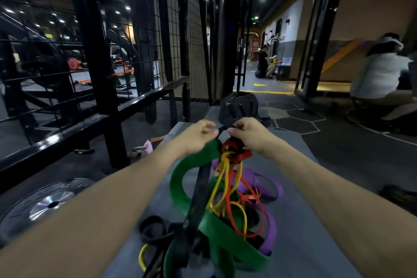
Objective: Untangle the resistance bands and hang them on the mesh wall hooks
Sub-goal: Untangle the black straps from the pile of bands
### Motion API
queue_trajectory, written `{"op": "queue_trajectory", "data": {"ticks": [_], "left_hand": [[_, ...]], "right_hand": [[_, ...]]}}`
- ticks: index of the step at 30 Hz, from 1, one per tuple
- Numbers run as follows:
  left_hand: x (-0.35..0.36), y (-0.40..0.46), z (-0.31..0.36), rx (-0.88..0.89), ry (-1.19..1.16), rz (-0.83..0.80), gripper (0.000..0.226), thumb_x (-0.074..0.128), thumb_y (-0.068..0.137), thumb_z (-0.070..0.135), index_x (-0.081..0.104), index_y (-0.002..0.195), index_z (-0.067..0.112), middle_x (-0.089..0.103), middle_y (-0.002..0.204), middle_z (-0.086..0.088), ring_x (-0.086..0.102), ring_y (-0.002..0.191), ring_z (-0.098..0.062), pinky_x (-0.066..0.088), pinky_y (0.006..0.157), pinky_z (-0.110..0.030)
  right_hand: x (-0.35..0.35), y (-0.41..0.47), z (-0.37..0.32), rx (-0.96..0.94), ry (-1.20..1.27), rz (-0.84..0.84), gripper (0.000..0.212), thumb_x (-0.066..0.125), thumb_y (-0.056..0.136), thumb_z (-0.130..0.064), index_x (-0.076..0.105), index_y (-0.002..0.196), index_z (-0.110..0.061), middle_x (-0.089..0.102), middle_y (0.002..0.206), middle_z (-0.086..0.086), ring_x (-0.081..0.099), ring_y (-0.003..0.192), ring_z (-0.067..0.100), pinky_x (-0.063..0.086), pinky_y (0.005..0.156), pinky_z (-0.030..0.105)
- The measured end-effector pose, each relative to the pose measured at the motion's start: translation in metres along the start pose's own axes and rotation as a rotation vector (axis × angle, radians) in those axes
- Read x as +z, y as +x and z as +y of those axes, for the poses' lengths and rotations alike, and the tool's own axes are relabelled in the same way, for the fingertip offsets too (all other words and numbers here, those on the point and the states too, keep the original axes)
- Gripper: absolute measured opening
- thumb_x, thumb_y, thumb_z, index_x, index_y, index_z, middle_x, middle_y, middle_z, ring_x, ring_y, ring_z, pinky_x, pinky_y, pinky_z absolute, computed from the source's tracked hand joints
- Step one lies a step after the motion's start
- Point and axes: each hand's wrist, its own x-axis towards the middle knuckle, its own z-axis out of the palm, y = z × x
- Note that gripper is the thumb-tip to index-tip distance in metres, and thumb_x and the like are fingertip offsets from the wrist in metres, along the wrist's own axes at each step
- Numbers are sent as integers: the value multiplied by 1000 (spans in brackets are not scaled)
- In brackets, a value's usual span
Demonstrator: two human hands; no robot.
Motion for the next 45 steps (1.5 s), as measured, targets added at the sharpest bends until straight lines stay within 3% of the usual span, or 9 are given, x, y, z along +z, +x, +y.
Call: {"op": "queue_trajectory", "data": {"ticks": [3,8,11,17,27,32,37,40,45], "left_hand": [[14,0,-6,-28,72,-20,40,51,95,23,45,131,8,52,133,-10,52,117,-21,38,91,-24],[10,6,-17,-362,-308,-266,61,56,90,39,34,143,17,46,142,-4,45,129,-21,34,112,-38],[9,5,-20,-395,-455,-351,45,53,92,34,52,131,10,56,133,-10,57,114,-23,47,100,-36],[-18,7,-15,-271,-521,-53,10,61,87,16,55,81,12,66,76,-7,61,76,-21,51,80,-35],[-41,5,34,51,-31,65,20,73,77,11,55,76,20,58,75,0,53,73,-15,41,67,-26],[-45,0,47,126,0,121,19,73,77,10,57,80,21,61,79,-1,56,80,-18,47,83,-34],[-18,-13,8,88,288,134,14,58,86,10,55,99,16,58,89,-1,55,84,-18,43,70,-26],[-2,-22,-28,-22,268,80,11,50,91,8,47,82,15,49,71,3,46,65,-13,36,56,-24],[-12,-27,-55,-193,-82,49,22,49,91,-1,50,73,12,54,72,-6,53,70,-18,50,74,-28]], "right_hand": [[-7,-3,4,6,246,124,13,51,95,-13,53,84,-7,56,69,4,63,61,11,50,55,21],[-11,-7,8,-37,413,239,19,49,96,-7,50,78,-15,61,81,11,63,69,11,54,63,24],[-12,-7,12,-49,370,269,13,49,95,-7,52,84,-13,61,87,13,63,75,15,55,72,28],[-8,-11,20,-25,66,171,20,58,91,-13,57,108,-1,63,97,10,60,89,21,48,81,31],[-7,-7,-25,-151,136,-11,52,69,83,-12,48,130,-5,63,115,7,59,108,18,46,99,33],[-14,-6,-44,-197,233,10,14,64,86,-4,62,97,-12,59,73,-8,55,65,-2,45,65,14],[-14,-1,-42,-140,350,205,11,55,91,-4,62,98,-10,63,85,4,60,86,21,52,89,40],[-22,5,-22,-45,484,364,16,55,90,-5,63,83,-17,65,95,17,63,96,37,49,91,59],[-34,8,13,19,348,434,12,57,90,-6,66,97,-10,64,95,9,60,91,26,49,92,50]]}}
